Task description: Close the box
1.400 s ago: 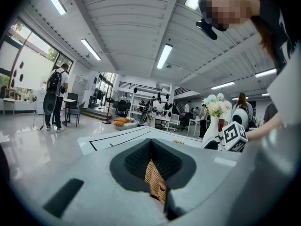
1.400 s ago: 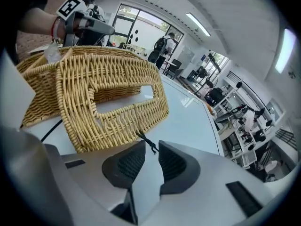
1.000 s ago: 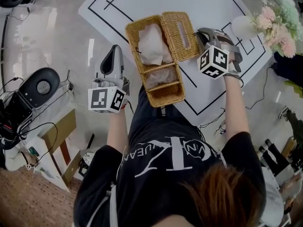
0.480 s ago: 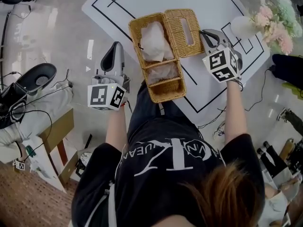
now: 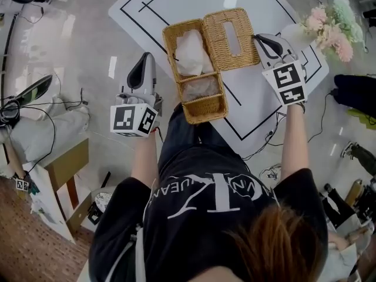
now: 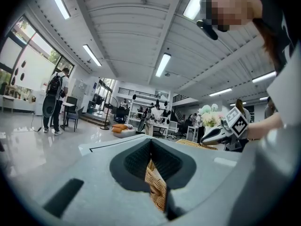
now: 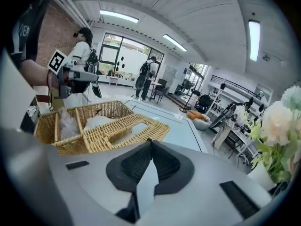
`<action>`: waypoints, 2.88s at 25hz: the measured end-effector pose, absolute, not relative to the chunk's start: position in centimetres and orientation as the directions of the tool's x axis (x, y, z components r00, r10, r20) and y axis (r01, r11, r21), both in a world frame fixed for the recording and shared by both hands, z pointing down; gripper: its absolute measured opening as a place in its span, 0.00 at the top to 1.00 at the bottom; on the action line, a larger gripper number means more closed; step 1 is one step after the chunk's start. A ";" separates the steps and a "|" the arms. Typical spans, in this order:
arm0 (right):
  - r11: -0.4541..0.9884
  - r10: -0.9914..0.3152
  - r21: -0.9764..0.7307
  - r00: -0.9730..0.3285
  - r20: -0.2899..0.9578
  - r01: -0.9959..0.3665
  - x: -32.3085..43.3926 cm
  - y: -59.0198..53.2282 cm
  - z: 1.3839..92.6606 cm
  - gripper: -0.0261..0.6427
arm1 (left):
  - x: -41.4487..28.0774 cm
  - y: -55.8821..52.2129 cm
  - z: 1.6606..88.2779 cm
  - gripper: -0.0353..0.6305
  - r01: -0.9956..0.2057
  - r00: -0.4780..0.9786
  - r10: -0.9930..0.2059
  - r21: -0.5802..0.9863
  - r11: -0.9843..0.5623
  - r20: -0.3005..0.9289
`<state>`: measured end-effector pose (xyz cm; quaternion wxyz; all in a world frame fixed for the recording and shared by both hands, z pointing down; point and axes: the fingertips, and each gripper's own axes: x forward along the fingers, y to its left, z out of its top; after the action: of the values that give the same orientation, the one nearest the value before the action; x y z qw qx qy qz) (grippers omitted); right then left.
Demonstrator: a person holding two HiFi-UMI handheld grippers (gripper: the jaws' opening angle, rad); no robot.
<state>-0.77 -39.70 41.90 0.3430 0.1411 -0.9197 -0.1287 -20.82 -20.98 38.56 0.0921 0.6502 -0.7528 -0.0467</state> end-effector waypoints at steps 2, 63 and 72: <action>0.933 -0.331 0.316 -0.751 0.571 -0.172 -1.3 -39.2 40.7 0.94 | -20.6 -20.8 38.1 0.93 -0.970 -0.141 -0.988 0.188 0.152 0.067; 0.870 -0.480 0.429 -0.619 0.622 -0.243 -18.7 -22.1 41.3 0.94 | -29.2 -20.3 39.7 0.93 -0.927 0.328 -0.942 0.216 -0.307 0.066; 0.886 -0.455 0.408 -0.585 0.672 -0.221 -19.3 -21.5 43.7 0.94 | -29.6 -20.0 40.5 0.93 -0.923 0.333 -0.940 0.234 -0.307 0.080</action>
<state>-19.31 -21.54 43.75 0.4132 0.1922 -0.8788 -0.1417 -29.57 -19.96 40.51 0.1194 0.8075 -0.5765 -0.0356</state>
